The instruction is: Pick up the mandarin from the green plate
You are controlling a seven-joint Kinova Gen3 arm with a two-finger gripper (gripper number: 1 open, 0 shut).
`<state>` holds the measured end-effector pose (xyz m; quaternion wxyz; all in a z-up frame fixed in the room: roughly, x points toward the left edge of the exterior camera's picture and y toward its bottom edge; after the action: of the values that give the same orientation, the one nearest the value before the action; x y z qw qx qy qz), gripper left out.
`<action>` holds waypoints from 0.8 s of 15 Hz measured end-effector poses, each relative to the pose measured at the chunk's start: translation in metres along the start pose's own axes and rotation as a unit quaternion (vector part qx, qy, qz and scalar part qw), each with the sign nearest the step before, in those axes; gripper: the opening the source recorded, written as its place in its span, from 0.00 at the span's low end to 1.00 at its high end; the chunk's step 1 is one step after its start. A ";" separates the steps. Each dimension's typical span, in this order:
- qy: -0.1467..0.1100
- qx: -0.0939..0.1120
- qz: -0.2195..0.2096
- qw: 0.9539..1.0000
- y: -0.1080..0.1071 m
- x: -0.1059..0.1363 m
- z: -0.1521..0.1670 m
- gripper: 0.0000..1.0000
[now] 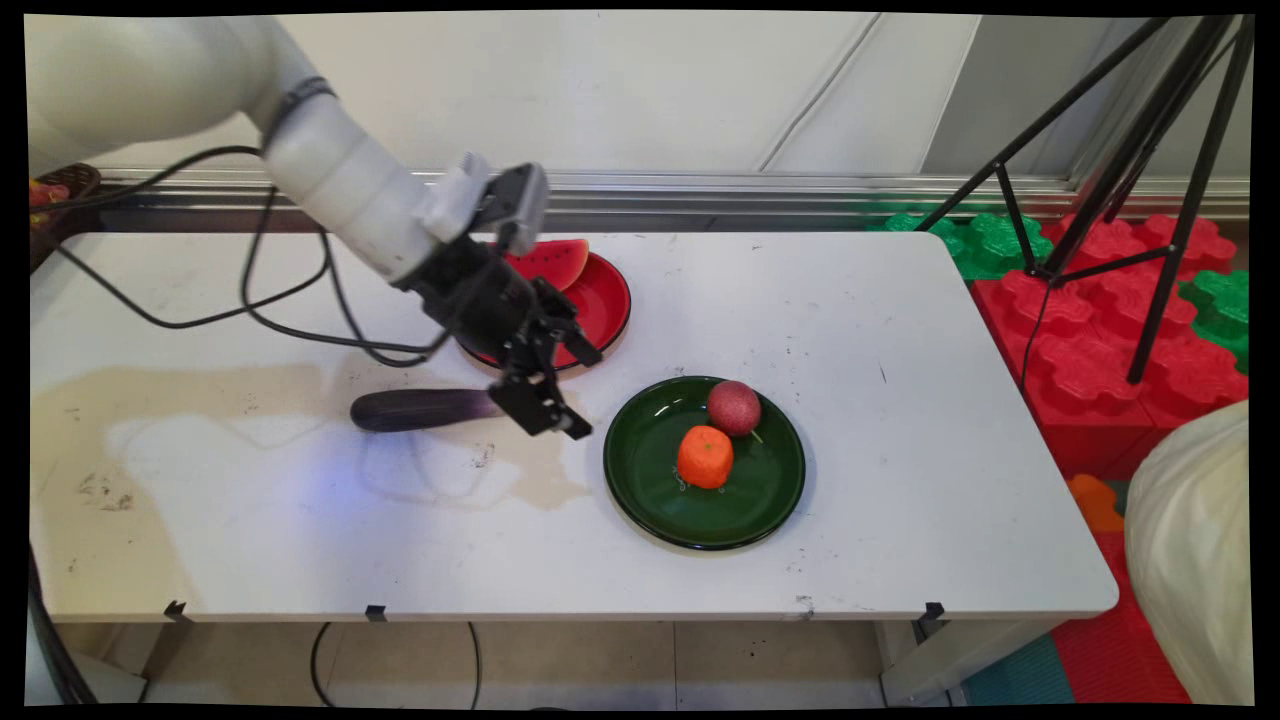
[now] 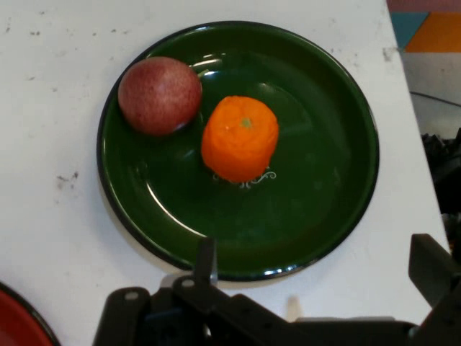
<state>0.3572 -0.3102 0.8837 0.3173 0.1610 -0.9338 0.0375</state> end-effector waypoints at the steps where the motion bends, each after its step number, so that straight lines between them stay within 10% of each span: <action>1: -0.005 0.000 -0.001 1.000 -0.002 0.004 0.010 1.00; 12: -0.034 0.000 -0.050 0.998 -0.018 0.032 0.092 1.00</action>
<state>0.2857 -0.3521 0.8297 0.2868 0.2091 -0.9348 0.0162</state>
